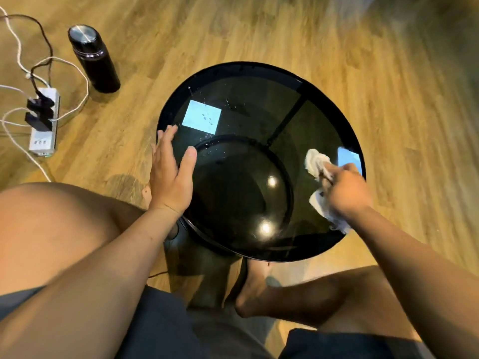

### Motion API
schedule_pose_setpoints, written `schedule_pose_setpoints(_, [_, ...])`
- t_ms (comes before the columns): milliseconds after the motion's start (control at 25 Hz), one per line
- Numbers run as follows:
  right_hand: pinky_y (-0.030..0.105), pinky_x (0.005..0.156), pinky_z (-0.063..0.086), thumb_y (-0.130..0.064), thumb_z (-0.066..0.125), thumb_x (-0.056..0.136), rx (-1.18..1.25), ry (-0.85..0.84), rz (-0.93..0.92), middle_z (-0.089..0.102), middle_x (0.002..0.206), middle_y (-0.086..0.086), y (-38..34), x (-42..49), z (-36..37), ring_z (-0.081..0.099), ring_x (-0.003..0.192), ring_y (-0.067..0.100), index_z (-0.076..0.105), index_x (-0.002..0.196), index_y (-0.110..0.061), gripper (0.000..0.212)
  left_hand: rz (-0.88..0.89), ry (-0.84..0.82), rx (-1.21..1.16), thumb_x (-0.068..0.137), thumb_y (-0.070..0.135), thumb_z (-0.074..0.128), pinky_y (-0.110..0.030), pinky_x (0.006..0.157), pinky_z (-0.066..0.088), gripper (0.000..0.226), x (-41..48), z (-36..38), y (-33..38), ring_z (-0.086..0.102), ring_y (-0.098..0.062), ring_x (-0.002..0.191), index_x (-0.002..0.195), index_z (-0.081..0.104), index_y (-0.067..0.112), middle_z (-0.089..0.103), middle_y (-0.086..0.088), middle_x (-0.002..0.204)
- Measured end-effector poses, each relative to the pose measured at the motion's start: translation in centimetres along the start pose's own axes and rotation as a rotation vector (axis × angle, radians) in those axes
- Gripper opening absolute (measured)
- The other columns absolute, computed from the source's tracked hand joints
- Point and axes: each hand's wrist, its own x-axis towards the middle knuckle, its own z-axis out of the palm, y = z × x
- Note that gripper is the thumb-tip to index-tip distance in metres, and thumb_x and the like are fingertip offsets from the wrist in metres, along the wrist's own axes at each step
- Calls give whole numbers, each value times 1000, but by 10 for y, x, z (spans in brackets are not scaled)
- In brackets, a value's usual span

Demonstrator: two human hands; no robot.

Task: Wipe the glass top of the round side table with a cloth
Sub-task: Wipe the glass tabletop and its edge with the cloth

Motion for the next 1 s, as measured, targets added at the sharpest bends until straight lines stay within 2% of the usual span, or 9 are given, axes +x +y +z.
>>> schedule_pose_setpoints(80, [37, 75, 42, -41, 44, 90, 42, -15, 165, 53, 115, 19, 36, 7, -5, 60, 98, 40, 57, 125, -27, 40, -64, 11, -74, 92, 50, 36, -54, 120, 19, 60, 2, -4, 2, 17, -23, 151, 148, 27, 30, 23, -2, 162])
schedule_pose_setpoints(200, [39, 82, 45, -36, 43, 92, 91, 81, 198, 57, 114, 18, -9, -22, -1, 60, 100, 41, 61, 125, -23, 40, -27, -6, -84, 90, 54, 36, -53, 121, 18, 67, 0, -11, 0, 18, -24, 151, 150, 25, 26, 23, -3, 162])
schedule_pose_setpoints(280, [37, 78, 50, -43, 44, 84, 180, 137, -12, 61, 103, 12, -70, -67, 9, 63, 92, 38, 69, 117, -23, 46, -30, -26, -125, 87, 58, 34, -45, 123, 17, 71, -1, -14, 1, 18, -21, 150, 150, 25, 26, 24, -2, 162])
schedule_pose_setpoints(400, [27, 64, 47, -34, 63, 77, 300, 128, -468, 60, 92, 6, -145, -130, 26, 58, 83, 23, 73, 107, -23, 34, -77, -16, -203, 93, 48, 30, -2, 109, 15, 62, 4, -20, 10, 24, -12, 145, 148, 33, 19, 29, -4, 159])
schedule_pose_setpoints(440, [24, 62, 45, -29, 66, 74, 321, 128, -555, 59, 91, 5, -161, -134, 28, 56, 82, 20, 71, 106, -24, 33, -109, -9, -243, 94, 45, 27, 3, 106, 15, 59, 10, -22, 13, 25, -13, 145, 147, 35, 20, 29, -4, 159])
schedule_pose_setpoints(600, [23, 56, 46, -27, 65, 77, 332, 184, -609, 58, 88, 3, -202, -102, 27, 59, 80, 20, 73, 105, -21, 29, -302, 94, -559, 86, 61, 21, -40, 123, 14, 70, 41, -35, 0, 24, -4, 143, 146, 35, 28, 28, 6, 160])
schedule_pose_setpoints(720, [30, 59, 44, -34, 57, 82, 280, 167, -495, 55, 92, 0, -255, -38, 21, 58, 88, 24, 67, 111, -29, 31, -300, -2, -476, 74, 88, 17, -38, 124, 7, 99, 40, -28, -9, 16, 0, 144, 153, 23, 29, 19, 6, 163])
schedule_pose_setpoints(800, [32, 64, 40, -38, 55, 88, 254, 206, -421, 53, 100, 2, -296, 29, 18, 57, 97, 27, 62, 117, -31, 31, -233, -77, -348, 58, 98, 10, -31, 121, -2, 118, 34, -17, -5, -3, 4, 144, 154, 15, 29, 5, 5, 166])
schedule_pose_setpoints(1000, [33, 71, 33, -37, 46, 94, 241, 187, -151, 56, 119, 9, -344, 143, 4, 57, 107, 32, 57, 116, -25, 27, -135, -87, -147, 77, 85, 6, -39, 122, 2, 93, 29, -11, -13, -15, -2, 149, 154, 0, 34, -14, 16, 162])
